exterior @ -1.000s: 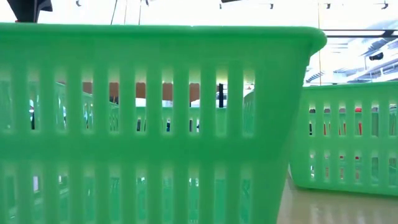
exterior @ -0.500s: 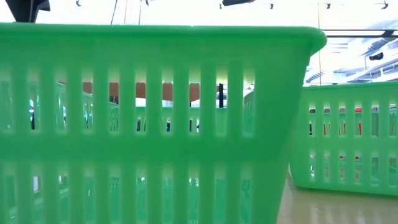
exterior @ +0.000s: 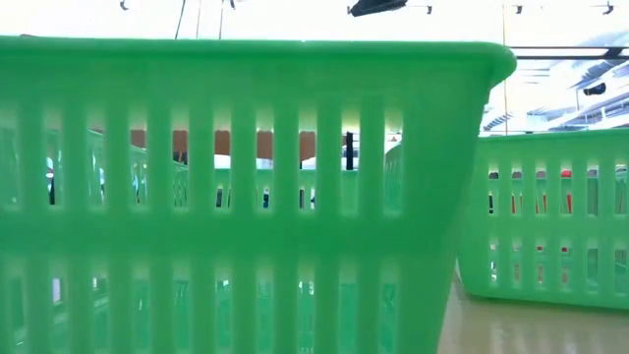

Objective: Stack baskets on shelf by color
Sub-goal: Stack the top red bin on the red bin on the shelf

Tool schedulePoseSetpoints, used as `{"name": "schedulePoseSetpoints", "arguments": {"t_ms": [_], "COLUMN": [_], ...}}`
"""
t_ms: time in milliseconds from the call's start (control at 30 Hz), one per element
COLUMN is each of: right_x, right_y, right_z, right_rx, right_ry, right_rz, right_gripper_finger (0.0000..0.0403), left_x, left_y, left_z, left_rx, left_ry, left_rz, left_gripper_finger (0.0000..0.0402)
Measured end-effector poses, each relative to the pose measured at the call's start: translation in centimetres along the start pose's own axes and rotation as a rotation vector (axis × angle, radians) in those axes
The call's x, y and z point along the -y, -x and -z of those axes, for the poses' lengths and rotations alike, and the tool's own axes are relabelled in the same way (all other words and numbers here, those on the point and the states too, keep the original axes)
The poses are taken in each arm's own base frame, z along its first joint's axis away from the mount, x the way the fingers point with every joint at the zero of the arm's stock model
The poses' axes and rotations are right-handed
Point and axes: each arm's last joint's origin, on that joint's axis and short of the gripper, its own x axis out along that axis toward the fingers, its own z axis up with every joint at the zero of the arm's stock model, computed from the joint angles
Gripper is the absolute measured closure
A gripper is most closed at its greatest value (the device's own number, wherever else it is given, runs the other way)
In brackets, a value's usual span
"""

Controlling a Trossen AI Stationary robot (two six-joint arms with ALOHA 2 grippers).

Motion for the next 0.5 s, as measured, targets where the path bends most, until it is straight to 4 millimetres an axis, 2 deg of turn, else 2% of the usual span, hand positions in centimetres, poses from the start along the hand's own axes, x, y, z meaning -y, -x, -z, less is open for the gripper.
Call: {"name": "schedulePoseSetpoints", "arguments": {"t_ms": [100,200,300,500], "right_x": [-0.5,-0.7,-1.1,-3.3], "right_y": [-0.7,-1.4,-2.0,-4.2], "right_z": [0.3,0.5,0.6,2.3], "right_rx": [0.028,0.046,0.058,0.1], "right_ry": [0.02,0.024,0.025,0.05], "right_rz": [-0.075,-0.11,-0.152,-0.306], "right_gripper_finger": [0.0238,0.0238,0.0238,0.0238], "left_x": [1.0,1.9,3.1,4.6], "left_y": [-0.7,-1.9,-3.7,-7.3], "left_z": [0.1,0.0,0.0,-0.2], "left_rx": [0.21,0.322,0.433,0.638], "left_ry": [-0.061,-0.112,-0.125,-0.335], "left_rz": [-0.015,0.01,0.072,0.134], "left_gripper_finger": [0.0259,0.0259,0.026,0.0262]}}
